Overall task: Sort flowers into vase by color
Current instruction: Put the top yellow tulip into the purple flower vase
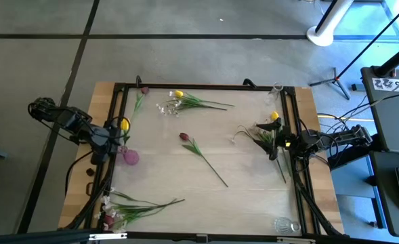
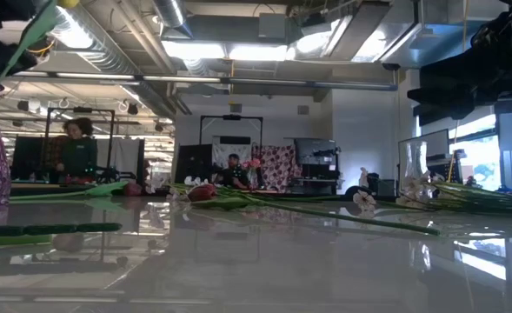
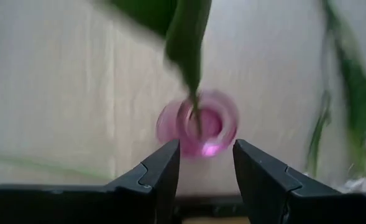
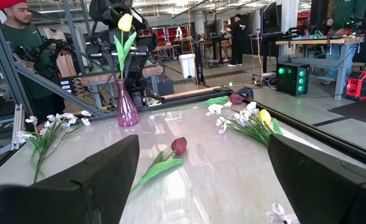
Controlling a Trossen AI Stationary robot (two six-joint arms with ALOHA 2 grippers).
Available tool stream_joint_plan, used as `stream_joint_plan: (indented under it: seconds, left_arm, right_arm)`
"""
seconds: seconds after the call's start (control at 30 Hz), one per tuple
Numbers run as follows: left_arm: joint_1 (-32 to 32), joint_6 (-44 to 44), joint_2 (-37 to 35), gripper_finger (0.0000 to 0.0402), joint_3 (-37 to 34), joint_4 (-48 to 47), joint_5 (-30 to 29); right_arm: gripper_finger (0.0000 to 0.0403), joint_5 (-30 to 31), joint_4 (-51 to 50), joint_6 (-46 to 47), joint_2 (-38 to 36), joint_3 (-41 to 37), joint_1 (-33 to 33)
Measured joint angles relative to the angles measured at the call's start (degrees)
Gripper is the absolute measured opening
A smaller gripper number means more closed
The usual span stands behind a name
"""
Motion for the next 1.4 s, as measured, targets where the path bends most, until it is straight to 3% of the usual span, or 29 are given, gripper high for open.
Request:
stream_joint_plan:
  seconds: [0.73,0.9,1.03,1.17,1.4]
  left_arm:
    - [0.0,2.52,3.68,0.0146,-1.67,5.24,-2.14]
    - [0.0,-0.01,3.68,0.0146,2.84,1.15,-1.82]
    - [0.0,-1.93,3.68,0.0146,10.28,-4.92,-2.65]
    - [0.0,-4.52,3.68,0.0146,18.13,-6.56,-9.59]
    - [0.0,-6.25,3.68,0.014,26.78,-0.71,-31.34]
  right_arm:
    - [0.0353,0.02,0.0,0.0,0.01,0.01,0.0]
    - [0.0354,0.0,0.0,-0.02,0.02,0.0,0.0]
    - [0.0353,0.02,0.0,-0.01,0.0,0.01,0.0]
    - [0.0353,0.02,0.0,0.0,0.0,0.02,0.0]
    - [0.0353,0.02,0.0,-0.01,0.01,0.01,0.0]
